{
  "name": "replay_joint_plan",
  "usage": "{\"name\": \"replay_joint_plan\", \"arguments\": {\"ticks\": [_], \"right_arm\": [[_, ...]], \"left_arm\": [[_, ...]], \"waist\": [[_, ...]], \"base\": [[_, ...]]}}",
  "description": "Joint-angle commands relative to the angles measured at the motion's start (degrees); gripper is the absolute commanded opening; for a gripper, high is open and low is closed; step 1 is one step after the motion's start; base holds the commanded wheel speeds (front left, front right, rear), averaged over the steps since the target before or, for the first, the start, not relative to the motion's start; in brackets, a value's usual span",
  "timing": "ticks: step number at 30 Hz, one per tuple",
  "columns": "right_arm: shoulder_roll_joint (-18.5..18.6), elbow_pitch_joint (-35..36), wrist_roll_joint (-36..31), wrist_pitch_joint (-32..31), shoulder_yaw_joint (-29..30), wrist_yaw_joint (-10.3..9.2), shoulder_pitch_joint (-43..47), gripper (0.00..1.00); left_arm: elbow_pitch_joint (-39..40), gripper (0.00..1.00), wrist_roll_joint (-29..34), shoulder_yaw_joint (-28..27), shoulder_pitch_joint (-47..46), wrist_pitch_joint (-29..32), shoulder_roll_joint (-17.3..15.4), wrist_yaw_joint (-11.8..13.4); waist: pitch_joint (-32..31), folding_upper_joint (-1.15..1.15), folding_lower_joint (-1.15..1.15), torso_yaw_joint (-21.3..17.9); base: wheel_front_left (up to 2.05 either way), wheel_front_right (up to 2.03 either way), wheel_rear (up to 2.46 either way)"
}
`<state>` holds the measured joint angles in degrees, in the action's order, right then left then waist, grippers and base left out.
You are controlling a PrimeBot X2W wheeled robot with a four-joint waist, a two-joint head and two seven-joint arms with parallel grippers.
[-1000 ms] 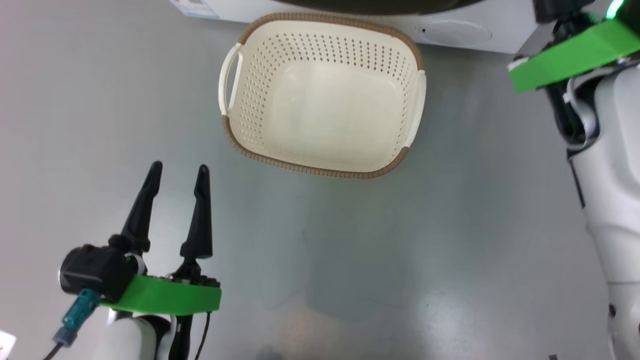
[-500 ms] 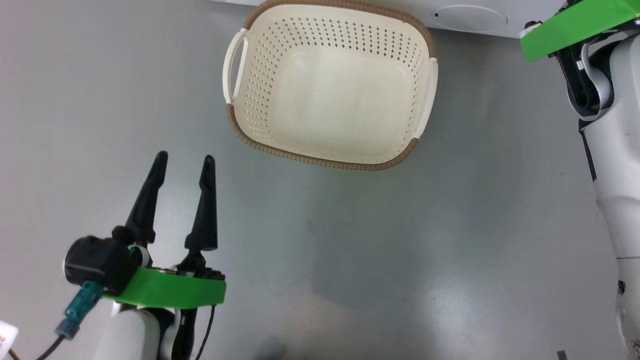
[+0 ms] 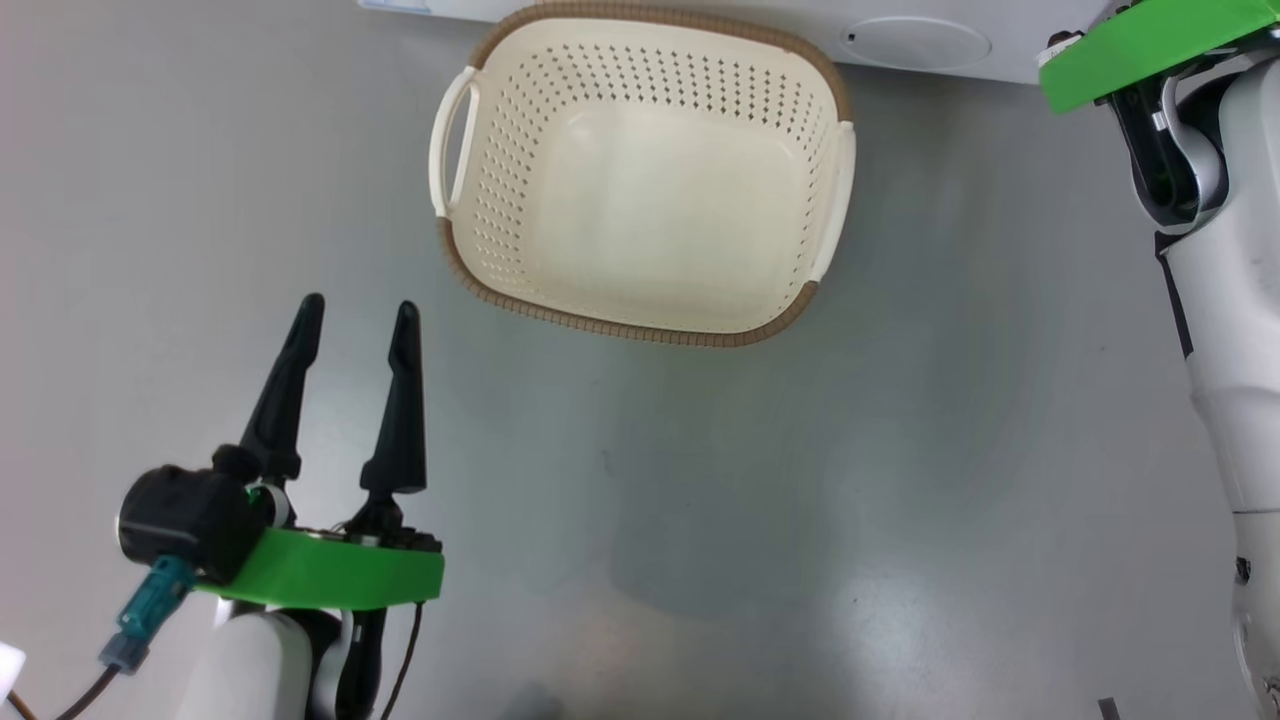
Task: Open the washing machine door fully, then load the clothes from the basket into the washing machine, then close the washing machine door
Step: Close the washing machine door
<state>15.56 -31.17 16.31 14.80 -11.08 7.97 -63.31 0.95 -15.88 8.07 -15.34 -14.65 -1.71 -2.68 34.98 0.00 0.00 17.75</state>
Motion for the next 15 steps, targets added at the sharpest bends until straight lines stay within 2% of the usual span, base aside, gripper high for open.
{"name": "replay_joint_plan", "arguments": {"ticks": [1,7,15], "right_arm": [[-0.67,1.86,1.05,0.20,-0.35,-0.48,1.26,0.00],[-0.30,4.35,3.30,0.20,-1.93,-0.48,5.72,0.00],[-0.34,9.47,6.20,0.20,-2.40,-0.48,16.01,0.00]], "left_arm": [[1.06,1.00,0.29,-2.37,0.00,-0.35,-1.17,-0.18],[0.99,1.00,0.91,-3.18,0.28,-0.35,-1.17,-0.38],[0.64,1.00,1.87,-4.63,1.05,-0.35,-1.17,-0.68]], "waist": [[-0.71,0.00,0.00,-0.63],[-2.72,0.00,0.00,-2.26],[-6.94,0.00,0.00,-5.02]], "base": [[0.00,0.00,0.00],[0.00,0.00,0.00],[0.00,0.00,0.00]]}}
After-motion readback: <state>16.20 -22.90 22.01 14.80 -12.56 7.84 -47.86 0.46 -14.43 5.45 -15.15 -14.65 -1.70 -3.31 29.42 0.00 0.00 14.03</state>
